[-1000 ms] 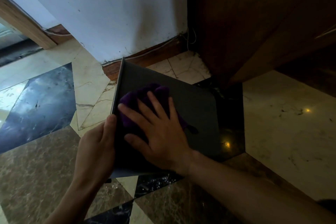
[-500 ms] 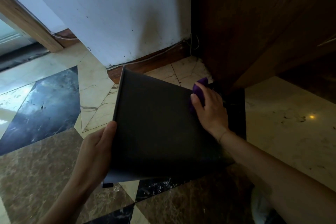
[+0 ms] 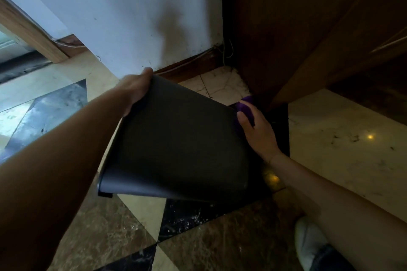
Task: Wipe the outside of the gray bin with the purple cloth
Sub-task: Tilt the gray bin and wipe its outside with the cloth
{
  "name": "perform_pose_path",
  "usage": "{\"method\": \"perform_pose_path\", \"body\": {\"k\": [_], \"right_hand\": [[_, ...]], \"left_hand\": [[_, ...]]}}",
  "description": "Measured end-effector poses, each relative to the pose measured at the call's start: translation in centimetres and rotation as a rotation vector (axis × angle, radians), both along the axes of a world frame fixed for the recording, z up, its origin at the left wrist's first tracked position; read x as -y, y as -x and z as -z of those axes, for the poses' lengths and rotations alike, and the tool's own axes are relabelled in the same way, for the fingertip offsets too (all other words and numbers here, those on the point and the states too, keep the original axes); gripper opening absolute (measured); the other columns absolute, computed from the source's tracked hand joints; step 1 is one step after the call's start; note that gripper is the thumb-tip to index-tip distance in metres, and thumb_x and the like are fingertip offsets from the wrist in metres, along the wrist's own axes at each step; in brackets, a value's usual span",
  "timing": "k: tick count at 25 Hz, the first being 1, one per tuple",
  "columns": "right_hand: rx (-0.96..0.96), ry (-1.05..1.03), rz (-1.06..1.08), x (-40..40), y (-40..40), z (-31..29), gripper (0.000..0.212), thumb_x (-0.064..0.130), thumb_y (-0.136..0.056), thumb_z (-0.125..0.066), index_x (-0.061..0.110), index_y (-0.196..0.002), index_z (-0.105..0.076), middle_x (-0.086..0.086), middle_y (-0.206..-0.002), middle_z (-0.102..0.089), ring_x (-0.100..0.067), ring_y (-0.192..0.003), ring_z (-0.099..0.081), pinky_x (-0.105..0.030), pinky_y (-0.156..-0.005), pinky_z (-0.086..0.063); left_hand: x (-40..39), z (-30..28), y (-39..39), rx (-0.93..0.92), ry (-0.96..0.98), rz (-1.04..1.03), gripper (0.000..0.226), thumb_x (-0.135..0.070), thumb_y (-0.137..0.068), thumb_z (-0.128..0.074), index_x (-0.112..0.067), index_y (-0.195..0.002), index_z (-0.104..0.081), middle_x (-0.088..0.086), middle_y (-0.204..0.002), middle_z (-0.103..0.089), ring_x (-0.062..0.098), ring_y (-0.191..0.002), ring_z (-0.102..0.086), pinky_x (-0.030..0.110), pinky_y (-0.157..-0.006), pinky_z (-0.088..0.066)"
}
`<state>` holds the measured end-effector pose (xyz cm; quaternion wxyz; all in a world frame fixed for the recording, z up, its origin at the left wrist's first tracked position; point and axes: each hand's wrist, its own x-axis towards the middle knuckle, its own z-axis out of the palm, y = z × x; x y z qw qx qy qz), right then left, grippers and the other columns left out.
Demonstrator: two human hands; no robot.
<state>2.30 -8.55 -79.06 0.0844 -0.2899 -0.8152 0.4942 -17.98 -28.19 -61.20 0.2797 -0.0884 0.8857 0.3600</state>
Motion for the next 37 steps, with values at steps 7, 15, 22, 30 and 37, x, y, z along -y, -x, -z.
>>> {"method": "perform_pose_path", "body": {"k": [7, 15, 22, 30, 37], "right_hand": [[0.016, -0.134, -0.049, 3.2, -3.1, -1.2, 0.047, 0.059, -0.102, -0.027, 0.046, -0.146, -0.036, 0.004, -0.16, -0.032, -0.021, -0.147, -0.026, -0.039, -0.112, -0.027], [-0.094, -0.369, -0.068, 12.8, -11.0, -1.2, 0.047, 0.054, -0.105, -0.019, 0.044, -0.147, -0.035, 0.008, -0.161, -0.031, -0.025, -0.154, -0.01, -0.06, -0.118, -0.017], [-0.15, -0.112, 0.12, 13.2, -10.8, -0.6, 0.043, 0.05, -0.105, -0.023, 0.043, -0.143, -0.04, 0.012, -0.156, -0.033, -0.019, -0.153, -0.013, -0.05, -0.119, -0.022], [-0.039, 0.025, 0.041, 0.8, 1.6, -3.6, 0.042, 0.043, -0.107, -0.029, 0.028, -0.142, -0.047, -0.003, -0.145, -0.05, -0.023, -0.134, -0.045, -0.049, -0.11, -0.036], [-0.11, -0.184, -0.191, 2.2, 2.9, -7.0, 0.04, 0.05, -0.105, -0.025, 0.039, -0.134, -0.049, 0.005, -0.131, -0.061, -0.02, -0.117, -0.057, -0.054, -0.099, -0.041]], "left_hand": [[0.5, 1.8, -0.1, -0.275, 0.15, 0.008, 0.061, -0.053, -0.096, -0.04, -0.002, -0.123, -0.056, 0.019, -0.127, -0.056, 0.036, -0.107, -0.053, 0.035, -0.081, -0.035], [0.9, 2.3, 0.0, -0.328, 0.204, -0.034, 0.05, -0.047, -0.095, -0.044, -0.003, -0.115, -0.058, 0.013, -0.105, -0.051, 0.034, -0.097, -0.051, 0.035, -0.076, -0.035], [1.6, 1.7, -1.5, -0.571, 0.379, 0.366, 0.032, -0.022, -0.101, -0.033, 0.005, -0.097, -0.051, 0.036, -0.097, -0.055, 0.05, -0.09, -0.054, 0.05, -0.071, -0.041], [0.6, 1.1, -2.4, -0.738, 0.324, 0.502, 0.046, -0.029, -0.104, -0.023, -0.003, -0.071, -0.043, 0.017, -0.067, -0.042, 0.035, -0.068, -0.044, 0.043, -0.064, -0.033], [3.8, 0.6, -4.1, -0.807, 0.235, 0.371, 0.065, -0.047, -0.101, -0.024, 0.002, -0.091, -0.065, 0.026, -0.086, -0.062, 0.037, -0.08, -0.057, 0.045, -0.074, -0.046]]}}
